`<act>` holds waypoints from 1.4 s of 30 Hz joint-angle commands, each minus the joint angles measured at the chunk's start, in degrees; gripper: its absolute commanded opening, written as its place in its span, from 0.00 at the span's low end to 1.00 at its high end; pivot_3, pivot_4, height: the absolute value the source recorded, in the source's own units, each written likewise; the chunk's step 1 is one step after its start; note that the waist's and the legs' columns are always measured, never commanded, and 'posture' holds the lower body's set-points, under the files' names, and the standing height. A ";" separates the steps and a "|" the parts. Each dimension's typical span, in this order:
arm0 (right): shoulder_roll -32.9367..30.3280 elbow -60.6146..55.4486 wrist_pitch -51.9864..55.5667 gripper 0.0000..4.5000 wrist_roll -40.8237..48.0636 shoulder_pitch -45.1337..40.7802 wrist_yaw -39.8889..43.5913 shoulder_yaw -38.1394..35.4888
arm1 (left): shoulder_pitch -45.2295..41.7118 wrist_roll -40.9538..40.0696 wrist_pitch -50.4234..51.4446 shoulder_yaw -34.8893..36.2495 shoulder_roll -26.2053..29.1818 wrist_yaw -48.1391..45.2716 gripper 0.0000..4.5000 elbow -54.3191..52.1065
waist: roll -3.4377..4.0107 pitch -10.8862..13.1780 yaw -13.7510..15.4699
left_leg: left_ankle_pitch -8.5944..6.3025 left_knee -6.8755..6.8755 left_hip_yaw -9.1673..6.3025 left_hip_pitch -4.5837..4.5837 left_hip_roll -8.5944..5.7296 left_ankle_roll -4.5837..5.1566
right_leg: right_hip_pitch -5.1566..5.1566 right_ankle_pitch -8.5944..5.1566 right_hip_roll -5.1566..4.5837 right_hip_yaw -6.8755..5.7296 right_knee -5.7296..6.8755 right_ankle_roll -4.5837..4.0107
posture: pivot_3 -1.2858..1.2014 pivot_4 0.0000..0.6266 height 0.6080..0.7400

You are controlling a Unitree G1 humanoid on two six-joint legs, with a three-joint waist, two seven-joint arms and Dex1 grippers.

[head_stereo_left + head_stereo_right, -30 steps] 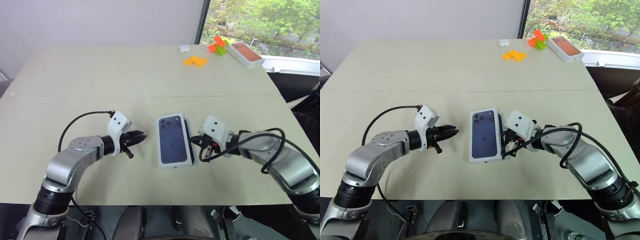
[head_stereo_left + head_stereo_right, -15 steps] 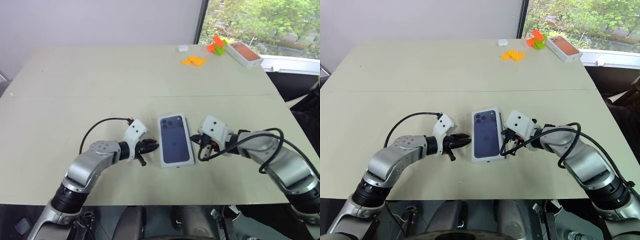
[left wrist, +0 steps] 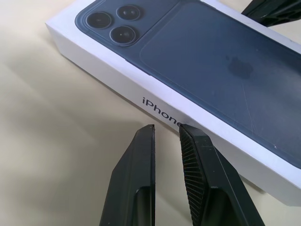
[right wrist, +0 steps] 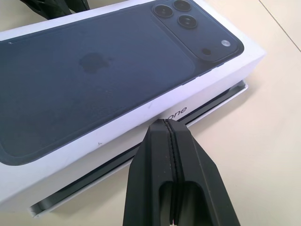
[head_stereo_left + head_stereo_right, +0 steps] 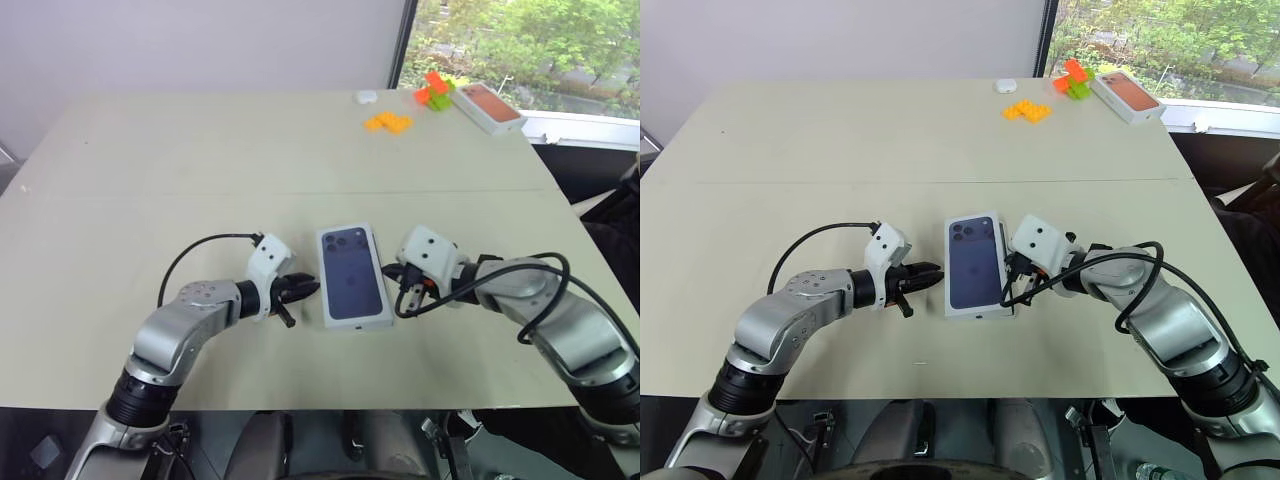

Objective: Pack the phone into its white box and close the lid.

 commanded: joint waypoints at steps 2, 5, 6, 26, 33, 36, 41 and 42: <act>0.07 -1.78 -0.95 0.00 0.59 -0.73 1.37 -1.01 | -1.24 -1.20 -1.17 -0.42 -1.09 -0.58 0.20 -2.82 | 0.00 0.00 0.00 | 0.00 0.00 0.00 0.00 0.00 0.00 | 0.00 0.00 0.00 0.00 0.00 0.00 | 0.52 0.24 1.00; -0.09 -1.77 -0.82 0.00 0.55 -0.68 1.38 -1.34 | -1.41 -1.03 -1.36 -0.80 -1.20 -0.76 0.20 -2.82 | 0.00 0.00 0.00 | 0.00 0.00 0.00 0.00 0.00 0.00 | 0.00 0.00 0.00 0.00 0.00 0.00 | 0.52 0.24 1.00; -0.08 -1.80 -0.72 0.00 0.60 -0.66 1.39 -1.45 | -1.52 -0.99 -1.39 -0.86 -1.23 -0.78 0.20 -2.84 | 0.00 0.00 0.00 | 0.00 0.00 0.00 0.00 0.00 0.00 | 0.00 0.00 0.00 0.00 0.00 0.00 | 0.52 0.24 1.00; -0.17 -2.28 -0.57 0.00 0.21 2.63 1.46 -1.42 | -2.69 -0.79 -1.39 -1.79 -0.77 -1.32 0.20 -3.16 | 0.00 0.00 0.02 | 0.00 0.00 0.00 0.01 0.00 0.00 | 0.01 0.00 0.00 0.00 0.02 0.00 | 0.52 0.24 1.00; 0.16 -1.67 -0.50 0.00 -0.42 2.87 1.17 -1.65 | -3.04 -0.79 -1.51 -1.93 -0.94 -1.24 0.20 -3.13 | 0.00 0.00 0.02 | 0.00 0.00 0.00 0.02 0.00 0.00 | 0.02 0.00 0.00 0.00 0.02 0.00 | 0.52 0.24 1.00; 0.08 -1.85 -0.57 0.00 -0.57 3.23 1.37 -1.85 | -3.43 -0.83 -1.46 -1.90 -1.09 -1.20 0.20 -3.22 | 0.00 0.00 0.03 | 0.00 0.00 0.00 0.01 0.00 0.00 | 0.02 0.00 0.00 0.00 0.02 0.00 | 0.52 0.24 1.00; 0.06 -2.09 -0.64 0.00 -0.77 3.62 1.49 -1.88 | -3.58 -0.70 -1.53 -2.05 -1.04 -1.19 0.20 -3.18 | 0.00 0.00 0.03 | 0.00 0.00 0.00 0.01 -0.01 0.00 | 0.02 0.00 0.00 0.00 0.02 0.00 | 0.52 0.24 1.00; 0.06 -2.11 -0.65 0.00 -0.86 3.75 1.45 -1.86 | -3.54 -0.82 -1.46 -2.00 -1.03 -1.25 0.20 -3.23 | 0.00 0.00 0.03 | 0.00 0.00 0.00 0.01 -0.01 0.00 | 0.02 0.00 0.00 0.00 0.02 0.00 | 0.52 0.24 1.00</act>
